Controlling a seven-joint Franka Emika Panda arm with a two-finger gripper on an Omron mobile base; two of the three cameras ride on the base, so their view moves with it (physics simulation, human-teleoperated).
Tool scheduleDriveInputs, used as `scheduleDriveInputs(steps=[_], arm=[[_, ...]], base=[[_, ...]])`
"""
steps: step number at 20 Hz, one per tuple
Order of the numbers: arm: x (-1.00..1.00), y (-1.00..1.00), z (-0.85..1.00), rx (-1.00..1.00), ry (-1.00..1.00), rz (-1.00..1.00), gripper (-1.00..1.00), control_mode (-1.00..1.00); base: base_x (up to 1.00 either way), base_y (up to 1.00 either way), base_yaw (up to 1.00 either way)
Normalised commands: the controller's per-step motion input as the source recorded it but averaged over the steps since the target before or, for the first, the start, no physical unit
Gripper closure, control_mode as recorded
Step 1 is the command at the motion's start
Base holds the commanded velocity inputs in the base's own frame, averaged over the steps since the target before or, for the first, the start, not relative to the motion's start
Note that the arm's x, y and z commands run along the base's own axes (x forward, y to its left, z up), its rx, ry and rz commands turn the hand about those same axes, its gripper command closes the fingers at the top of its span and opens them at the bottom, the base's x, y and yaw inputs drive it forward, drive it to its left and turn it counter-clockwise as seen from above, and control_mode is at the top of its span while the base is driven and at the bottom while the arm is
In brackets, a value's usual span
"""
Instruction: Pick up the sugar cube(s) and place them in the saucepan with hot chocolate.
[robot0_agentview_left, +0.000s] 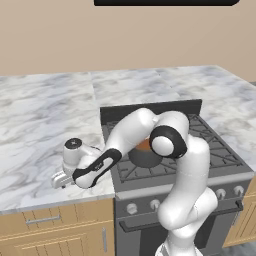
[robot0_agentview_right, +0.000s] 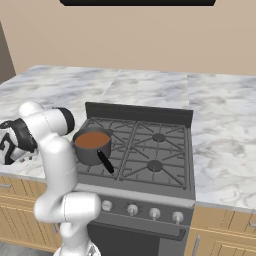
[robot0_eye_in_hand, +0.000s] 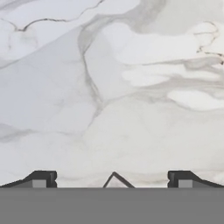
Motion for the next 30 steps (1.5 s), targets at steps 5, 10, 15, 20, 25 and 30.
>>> scheduleDriveInputs(steps=[5, 10, 15, 20, 25, 30], arm=[[0.00, 0.00, -0.30, 0.00, 0.00, 0.00, -1.00, -1.00], [0.00, 0.00, -0.26, 0.00, 0.00, 0.00, -1.00, -1.00], [-0.10, 0.00, -0.13, 0.00, 0.00, 0.00, -1.00, -1.00], [-0.06, 0.00, -0.09, 0.00, 0.00, 0.00, -1.00, -1.00], [-0.01, 0.00, -0.08, 0.00, 0.00, 0.00, -1.00, -1.00], [0.00, -0.01, -0.08, 0.00, 0.00, 0.00, -1.00, -1.00]], base=[[0.00, 0.00, 0.00], [0.00, 0.00, 0.00], [0.00, 0.00, 0.00], [0.00, 0.00, 0.00], [0.00, 0.00, 0.00], [0.00, 0.00, 0.00]])
